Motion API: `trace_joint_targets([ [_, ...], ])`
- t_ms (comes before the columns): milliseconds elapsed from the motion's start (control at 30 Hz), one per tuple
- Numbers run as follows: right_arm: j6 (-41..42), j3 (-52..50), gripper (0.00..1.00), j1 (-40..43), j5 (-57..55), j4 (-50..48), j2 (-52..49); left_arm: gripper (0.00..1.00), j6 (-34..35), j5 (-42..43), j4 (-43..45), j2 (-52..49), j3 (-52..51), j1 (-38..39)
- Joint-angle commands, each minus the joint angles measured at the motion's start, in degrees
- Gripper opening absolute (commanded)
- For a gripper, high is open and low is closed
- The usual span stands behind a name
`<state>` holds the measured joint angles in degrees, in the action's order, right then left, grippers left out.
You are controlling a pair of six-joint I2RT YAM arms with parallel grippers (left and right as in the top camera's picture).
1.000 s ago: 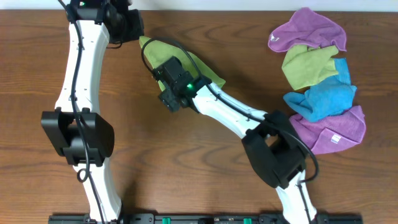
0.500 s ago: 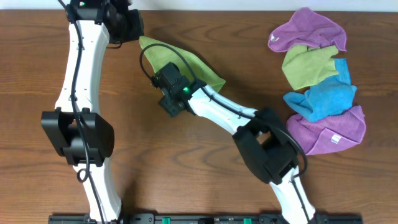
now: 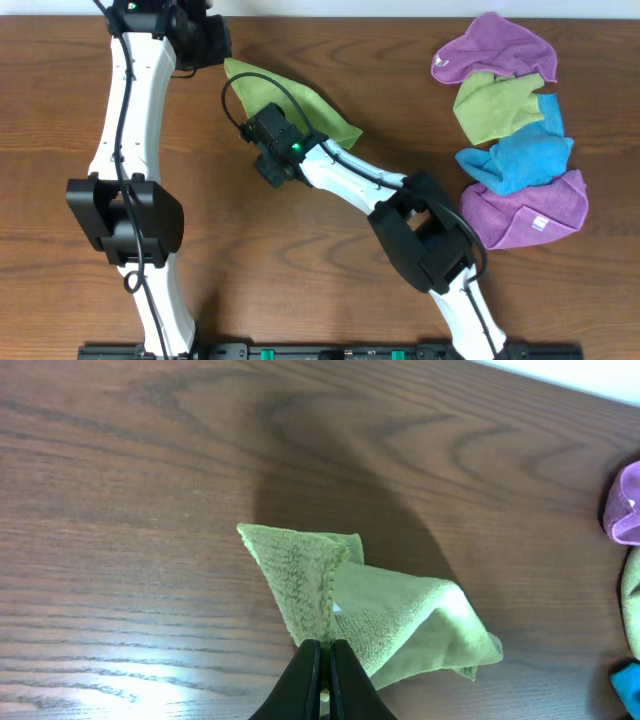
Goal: Fold the cloth
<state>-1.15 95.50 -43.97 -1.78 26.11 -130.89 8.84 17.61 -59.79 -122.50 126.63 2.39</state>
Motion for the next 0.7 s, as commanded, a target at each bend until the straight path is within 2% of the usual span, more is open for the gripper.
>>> trace_joint_targets([
  [0, 1.36, 0.39, 0.10, -0.22, -0.98, -0.22, -1.68, 0.06, 0.22, 0.07, -0.17, 0.15, 1.42, -0.26],
  [33, 1.36, 0.39, 0.01, -0.20, -1.01, -0.24, -1.68, 0.06, 0.22, 0.07, -0.17, 0.15, 1.42, -0.28],
  [167, 1.36, 0.48, 0.01, -0.09, -1.01, 0.33, -1.66, 0.06, 0.22, 0.02, -0.15, 0.15, 1.42, -0.28],
  [367, 1.92, 4.94, 0.01, 0.46, -1.03, 9.33, 0.72, 0.06, 0.15, -0.22, -0.42, 0.15, 1.42, -0.52],
  [667, 2.01, 9.88, 0.01, 4.33, -0.98, 19.63, 12.37, 0.06, -0.02, -0.63, -4.63, 0.15, 1.42, -0.59],
])
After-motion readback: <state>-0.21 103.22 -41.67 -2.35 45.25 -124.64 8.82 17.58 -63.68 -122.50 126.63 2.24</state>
